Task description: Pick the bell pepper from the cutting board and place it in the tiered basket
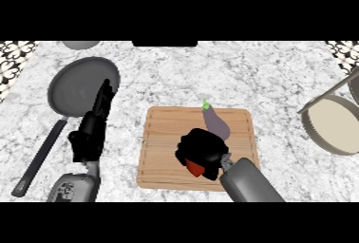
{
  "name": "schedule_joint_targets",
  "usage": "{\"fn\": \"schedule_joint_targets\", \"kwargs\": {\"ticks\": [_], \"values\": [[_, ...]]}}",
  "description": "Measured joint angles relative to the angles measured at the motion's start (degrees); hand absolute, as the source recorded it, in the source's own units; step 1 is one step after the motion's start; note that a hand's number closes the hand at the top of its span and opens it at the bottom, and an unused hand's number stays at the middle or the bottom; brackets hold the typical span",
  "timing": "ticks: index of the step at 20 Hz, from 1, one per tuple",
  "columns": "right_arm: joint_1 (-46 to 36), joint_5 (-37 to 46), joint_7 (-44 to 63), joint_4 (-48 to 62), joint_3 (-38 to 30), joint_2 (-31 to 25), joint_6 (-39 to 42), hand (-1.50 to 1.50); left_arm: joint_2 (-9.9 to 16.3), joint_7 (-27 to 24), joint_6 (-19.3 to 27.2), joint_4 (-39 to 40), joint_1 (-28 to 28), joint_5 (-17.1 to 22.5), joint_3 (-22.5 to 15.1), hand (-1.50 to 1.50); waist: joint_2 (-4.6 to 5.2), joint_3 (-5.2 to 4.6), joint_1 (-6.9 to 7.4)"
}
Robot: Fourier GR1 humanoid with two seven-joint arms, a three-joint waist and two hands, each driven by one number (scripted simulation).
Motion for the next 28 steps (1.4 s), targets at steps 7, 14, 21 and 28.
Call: {"fn": "schedule_joint_targets", "kwargs": {"ticks": [7,14,21,28], "values": [[6.24,3.34,16.67,-2.52,-11.5,-7.03,-1.52,1.5,0.72,0.06,0.88,-0.61,1.79,0.04,1.53,0.0,-1.74,-0.28,-3.51],[17.1,6.08,34.67,-11.52,-20.55,-9.83,-0.76,1.5,1.05,0.67,0.55,-1.59,1.66,0.32,1.73,0.0,-1.11,-0.24,-3.19],[26.67,7.38,45.0,-35.09,-23.03,-10.36,5.88,1.5,0.82,0.61,0.04,-2.26,2.32,-0.08,0.66,0.0,-0.56,-0.09,-2.05],[24.25,4.13,50.46,-58.62,-28.79,-11.57,19.98,1.5,0.77,1.69,-0.41,-3.04,1.78,-0.05,0.31,0.0,-0.39,-0.08,-1.32]]}}
